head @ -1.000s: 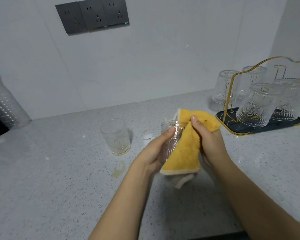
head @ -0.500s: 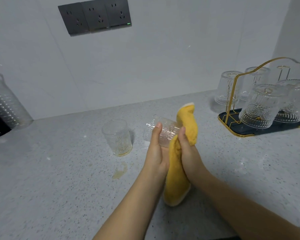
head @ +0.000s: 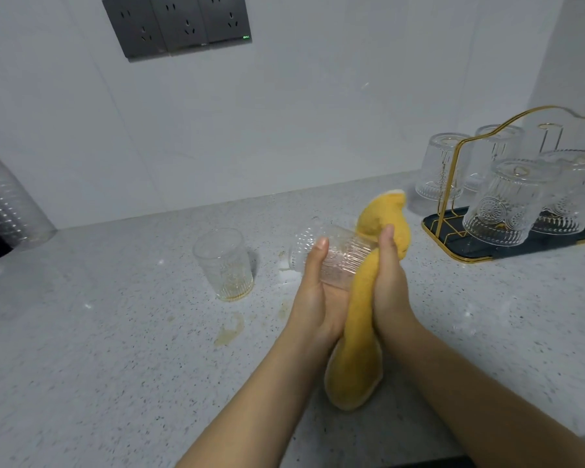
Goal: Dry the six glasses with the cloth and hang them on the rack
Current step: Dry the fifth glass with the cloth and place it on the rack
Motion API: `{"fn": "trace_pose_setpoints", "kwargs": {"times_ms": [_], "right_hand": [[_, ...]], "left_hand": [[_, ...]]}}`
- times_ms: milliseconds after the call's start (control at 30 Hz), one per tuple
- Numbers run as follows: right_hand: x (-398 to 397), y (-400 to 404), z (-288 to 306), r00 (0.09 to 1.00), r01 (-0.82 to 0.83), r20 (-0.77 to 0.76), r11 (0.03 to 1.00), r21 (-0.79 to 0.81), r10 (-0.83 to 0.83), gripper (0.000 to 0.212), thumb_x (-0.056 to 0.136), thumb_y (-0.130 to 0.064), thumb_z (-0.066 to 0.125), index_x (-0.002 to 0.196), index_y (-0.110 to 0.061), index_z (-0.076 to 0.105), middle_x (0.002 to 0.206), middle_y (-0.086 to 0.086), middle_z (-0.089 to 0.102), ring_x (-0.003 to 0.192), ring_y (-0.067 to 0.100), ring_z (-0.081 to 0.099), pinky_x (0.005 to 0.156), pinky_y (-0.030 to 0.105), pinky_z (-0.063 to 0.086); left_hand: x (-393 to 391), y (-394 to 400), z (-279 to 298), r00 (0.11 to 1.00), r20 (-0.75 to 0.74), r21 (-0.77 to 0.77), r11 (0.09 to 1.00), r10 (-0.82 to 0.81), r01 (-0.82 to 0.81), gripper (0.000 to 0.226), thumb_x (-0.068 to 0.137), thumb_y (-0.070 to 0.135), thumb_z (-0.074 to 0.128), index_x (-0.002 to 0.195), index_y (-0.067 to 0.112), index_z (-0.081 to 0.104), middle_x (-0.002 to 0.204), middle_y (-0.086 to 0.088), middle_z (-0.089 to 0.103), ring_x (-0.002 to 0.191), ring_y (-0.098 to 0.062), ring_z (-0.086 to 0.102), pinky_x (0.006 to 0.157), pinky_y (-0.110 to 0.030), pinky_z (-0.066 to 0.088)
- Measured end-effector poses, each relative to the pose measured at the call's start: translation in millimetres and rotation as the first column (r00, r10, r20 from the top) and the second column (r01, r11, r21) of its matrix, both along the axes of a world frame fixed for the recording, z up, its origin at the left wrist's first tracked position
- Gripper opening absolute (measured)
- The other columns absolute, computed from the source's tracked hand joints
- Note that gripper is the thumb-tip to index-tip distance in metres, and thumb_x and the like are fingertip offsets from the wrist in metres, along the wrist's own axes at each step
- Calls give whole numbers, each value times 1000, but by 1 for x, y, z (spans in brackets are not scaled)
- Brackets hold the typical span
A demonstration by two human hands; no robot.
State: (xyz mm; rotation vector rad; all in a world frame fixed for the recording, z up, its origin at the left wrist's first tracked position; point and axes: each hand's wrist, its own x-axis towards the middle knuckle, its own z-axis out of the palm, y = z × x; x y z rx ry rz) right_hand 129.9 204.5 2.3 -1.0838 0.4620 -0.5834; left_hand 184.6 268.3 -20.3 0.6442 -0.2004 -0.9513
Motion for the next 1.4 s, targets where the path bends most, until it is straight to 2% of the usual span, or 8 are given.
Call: {"fn": "trace_pose_setpoints", "kwargs": {"times_ms": [67,200,333,633,800,900,1133,1400], "right_hand": [[0,-6,-2,999,30,12,998,57,-31,51,94,-53,29,92,-15,64,68,-3,73,65,8,69,55,16,52],[2,19,-8,990,111,-76,989,-101,-119,71,84,-66,36,139,-21,38,133,-6,48,124,11,45,109,34,31],[-1,12,-4,993,102,-38,981,-166,-110,43,91,-55,35,120,-28,52,114,-10,61,102,-4,57,87,12,44],[-6,-27,10,977,34,-205,989,-144,-63,66,93,-57,24,141,-13,37,141,12,43,129,27,42,103,37,32],[-5,-18,10,971,121,-167,952,-283,-173,47,96,-49,27,101,-17,60,83,-3,58,76,7,55,71,21,44],[-6,-19,4,961,195,-130,930,-313,-245,44,94,-46,39,70,-11,53,64,3,51,53,5,52,50,15,44],[-11,-21,5,952,278,-37,907,-315,-305,43,93,-36,49,55,-17,43,49,-5,43,46,10,43,47,22,38],[2,-45,2,806,518,-123,790,-327,-579,50,96,-41,41,52,-18,40,54,-1,44,53,13,45,52,28,34]], "left_hand": [[-1,-3,-2,1000,-4,-9,1000,-6,6,63,89,43,58,131,-3,55,133,-26,59,124,-35,57,114,-48,35],[0,-1,1,999,-12,97,994,-42,43,78,83,59,56,133,-1,55,133,-24,60,126,-33,56,110,-43,40],[3,2,4,996,84,121,993,2,-12,70,80,50,63,130,0,58,128,-23,63,121,-32,61,103,-42,48],[21,7,1,820,570,418,880,-61,-225,107,56,56,82,142,17,34,136,-3,54,118,-19,56,97,-35,45],[22,13,4,748,630,495,851,-209,-178,61,75,44,79,123,19,49,108,10,63,89,5,62,71,-17,47],[22,14,8,771,559,567,819,-305,-87,64,71,59,75,121,20,61,116,4,66,107,-10,63,93,-29,49],[17,20,15,840,414,504,857,-351,110,32,89,48,62,112,26,63,104,9,69,84,-6,70,71,-22,56],[3,2,-6,694,711,443,839,-115,-315,48,82,39,76,120,22,52,108,0,70,90,-10,71,72,-21,56]]}}
